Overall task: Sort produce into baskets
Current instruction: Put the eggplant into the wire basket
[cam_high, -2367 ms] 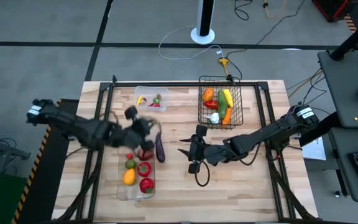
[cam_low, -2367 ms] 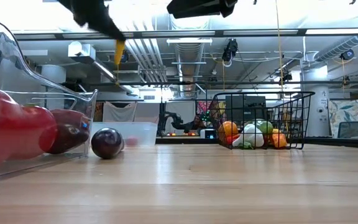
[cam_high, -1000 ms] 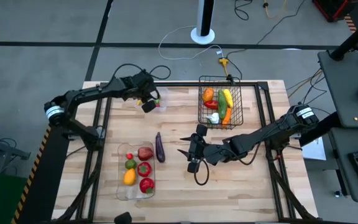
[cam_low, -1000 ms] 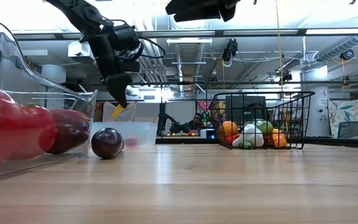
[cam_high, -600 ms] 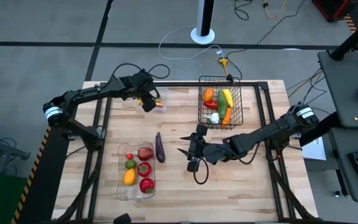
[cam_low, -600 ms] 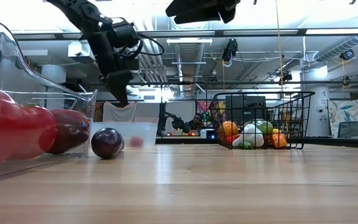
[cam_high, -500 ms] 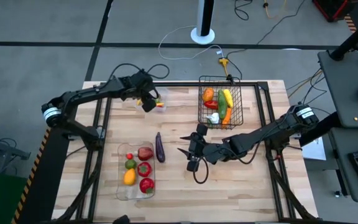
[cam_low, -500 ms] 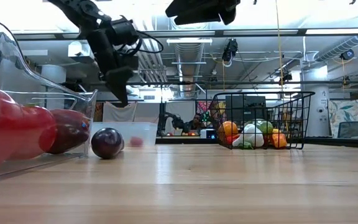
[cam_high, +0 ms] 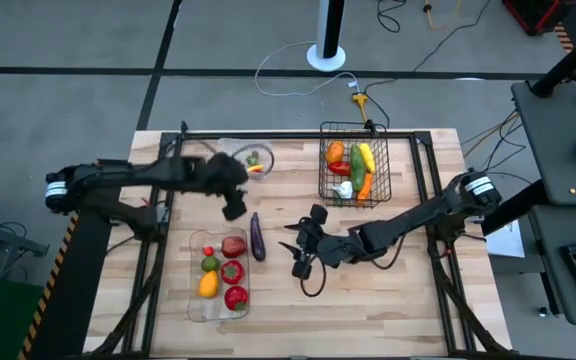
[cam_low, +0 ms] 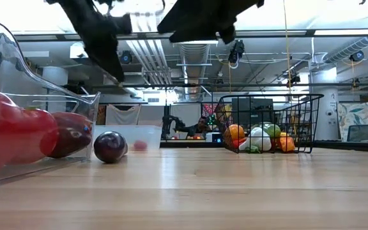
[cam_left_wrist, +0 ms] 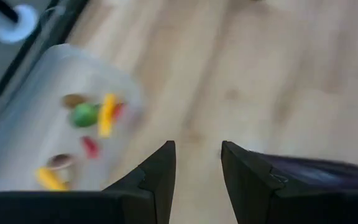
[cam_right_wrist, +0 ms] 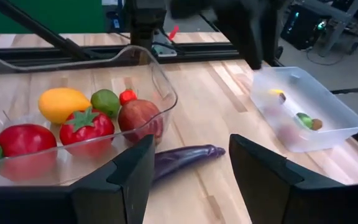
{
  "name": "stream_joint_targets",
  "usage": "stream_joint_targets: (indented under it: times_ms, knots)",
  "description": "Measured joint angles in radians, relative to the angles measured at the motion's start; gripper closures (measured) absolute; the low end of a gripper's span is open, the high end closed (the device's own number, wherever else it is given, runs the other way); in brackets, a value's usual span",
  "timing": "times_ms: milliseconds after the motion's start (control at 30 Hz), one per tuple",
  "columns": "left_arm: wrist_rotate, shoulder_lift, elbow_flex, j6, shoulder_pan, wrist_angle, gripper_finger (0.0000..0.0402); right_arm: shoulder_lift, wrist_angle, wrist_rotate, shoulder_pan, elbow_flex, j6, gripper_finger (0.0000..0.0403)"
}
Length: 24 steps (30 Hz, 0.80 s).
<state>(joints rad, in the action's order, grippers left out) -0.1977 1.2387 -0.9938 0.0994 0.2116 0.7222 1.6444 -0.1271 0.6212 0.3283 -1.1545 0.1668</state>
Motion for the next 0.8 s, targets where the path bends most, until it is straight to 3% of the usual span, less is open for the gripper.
stream_joint_targets:
  times_ms: [133,467,600,800]
  knots:
    - [-0.045,-0.044,0.006,0.091,-0.167,-0.003,0.0289,0.058,-0.055,0.0,0.0,0.0,-0.01,0.0197]
    - [-0.467,-0.076,0.007,0.257,-0.554,-0.004,0.0289,0.195,-0.169,0.001,0.006,0.0,0.049,0.0132]
    - [-0.585,-0.074,0.007,0.261,-0.62,-0.004,0.0289,0.261,-0.276,0.017,0.01,0.0,0.071,0.0105]
    - [-0.6,-0.073,0.007,0.276,-0.625,-0.004,0.0289,0.342,-0.327,0.034,0.011,-0.03,0.143,0.0092]
